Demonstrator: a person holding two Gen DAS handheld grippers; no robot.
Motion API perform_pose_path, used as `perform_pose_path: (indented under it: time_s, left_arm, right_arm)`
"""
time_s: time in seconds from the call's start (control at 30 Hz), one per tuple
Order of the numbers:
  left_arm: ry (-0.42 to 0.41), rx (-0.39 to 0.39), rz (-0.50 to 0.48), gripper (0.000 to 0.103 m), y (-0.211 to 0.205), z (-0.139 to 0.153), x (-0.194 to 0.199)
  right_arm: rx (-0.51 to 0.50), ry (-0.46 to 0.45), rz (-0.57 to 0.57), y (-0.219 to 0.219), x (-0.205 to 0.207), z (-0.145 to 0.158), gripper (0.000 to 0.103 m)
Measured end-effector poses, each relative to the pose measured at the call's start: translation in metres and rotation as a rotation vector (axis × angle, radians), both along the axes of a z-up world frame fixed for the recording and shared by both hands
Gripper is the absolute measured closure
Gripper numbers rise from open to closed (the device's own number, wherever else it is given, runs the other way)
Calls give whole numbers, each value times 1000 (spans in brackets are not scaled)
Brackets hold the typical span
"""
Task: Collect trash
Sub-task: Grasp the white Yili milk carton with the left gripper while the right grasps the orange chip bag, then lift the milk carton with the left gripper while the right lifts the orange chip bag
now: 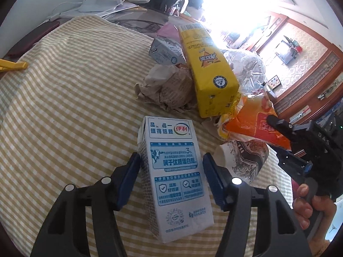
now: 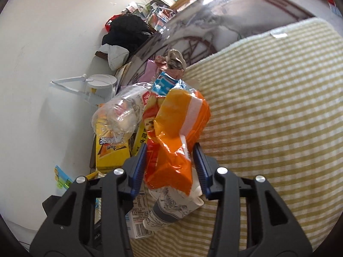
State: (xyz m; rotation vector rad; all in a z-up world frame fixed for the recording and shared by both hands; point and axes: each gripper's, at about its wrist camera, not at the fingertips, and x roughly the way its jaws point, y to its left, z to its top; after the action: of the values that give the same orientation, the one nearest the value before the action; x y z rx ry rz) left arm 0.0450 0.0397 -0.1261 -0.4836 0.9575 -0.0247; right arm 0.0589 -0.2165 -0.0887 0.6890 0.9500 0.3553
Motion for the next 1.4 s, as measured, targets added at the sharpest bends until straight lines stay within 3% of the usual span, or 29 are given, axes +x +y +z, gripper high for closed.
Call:
perform_pose_path:
  time_s: [0.43, 1.4]
  left_arm:
    - [-118, 35, -4, 46, -4, 19, -9]
    - [-221, 87, -37, 47, -17, 36, -20]
  right_arm:
    - [-37, -122, -21, -20, -26, 37, 62]
    - [-56, -176, -42, -38, -44, 51, 62]
